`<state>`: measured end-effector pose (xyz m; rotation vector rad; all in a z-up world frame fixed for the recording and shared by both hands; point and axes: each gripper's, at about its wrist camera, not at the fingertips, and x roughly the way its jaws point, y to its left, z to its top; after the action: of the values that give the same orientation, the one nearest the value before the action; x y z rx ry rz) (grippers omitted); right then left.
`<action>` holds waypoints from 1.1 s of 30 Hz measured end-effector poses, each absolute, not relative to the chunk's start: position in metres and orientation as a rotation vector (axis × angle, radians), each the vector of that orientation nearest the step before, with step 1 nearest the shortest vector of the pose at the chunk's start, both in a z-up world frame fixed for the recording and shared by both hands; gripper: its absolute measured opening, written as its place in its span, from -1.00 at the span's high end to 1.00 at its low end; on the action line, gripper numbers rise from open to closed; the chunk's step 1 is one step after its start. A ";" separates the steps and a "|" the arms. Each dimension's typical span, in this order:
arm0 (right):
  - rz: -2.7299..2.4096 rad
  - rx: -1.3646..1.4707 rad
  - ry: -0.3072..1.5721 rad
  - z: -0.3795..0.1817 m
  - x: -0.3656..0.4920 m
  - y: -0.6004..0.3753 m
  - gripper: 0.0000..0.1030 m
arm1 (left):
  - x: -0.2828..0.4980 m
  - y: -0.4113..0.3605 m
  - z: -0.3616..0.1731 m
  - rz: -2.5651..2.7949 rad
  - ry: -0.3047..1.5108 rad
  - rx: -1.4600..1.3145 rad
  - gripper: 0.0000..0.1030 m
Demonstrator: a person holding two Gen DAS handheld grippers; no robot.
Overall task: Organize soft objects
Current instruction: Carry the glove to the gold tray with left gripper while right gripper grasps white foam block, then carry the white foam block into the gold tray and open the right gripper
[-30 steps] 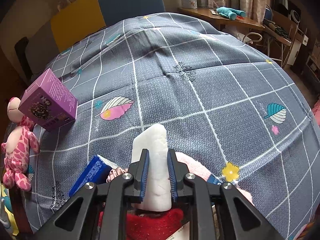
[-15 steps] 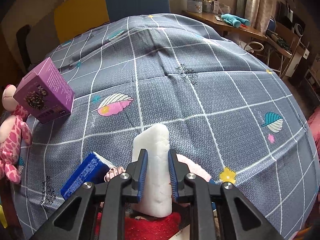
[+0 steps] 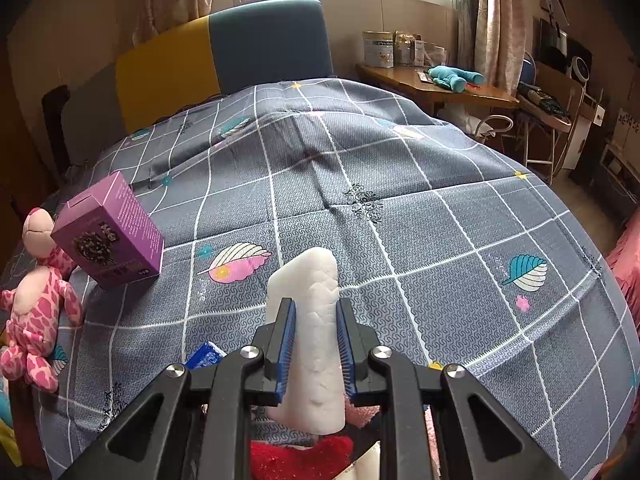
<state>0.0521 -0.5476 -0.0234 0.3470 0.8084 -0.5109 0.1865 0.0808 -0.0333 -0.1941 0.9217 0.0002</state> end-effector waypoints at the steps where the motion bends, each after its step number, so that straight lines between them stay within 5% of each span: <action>1: -0.508 0.347 0.808 -0.023 0.053 -0.547 0.62 | 0.191 0.080 -0.038 0.007 0.926 -0.178 0.23; 13: -0.507 0.433 0.712 -0.010 0.037 -0.560 0.62 | 0.157 0.074 -0.020 0.058 0.835 -0.043 -0.11; 33: -0.143 0.478 0.675 0.033 0.044 -0.450 0.62 | 0.078 0.024 0.010 -0.083 0.767 0.015 -0.17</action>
<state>0.0441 -0.4500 0.0332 0.4776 0.6747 -0.1433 0.0775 0.0241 0.0098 0.0152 0.7670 -0.0831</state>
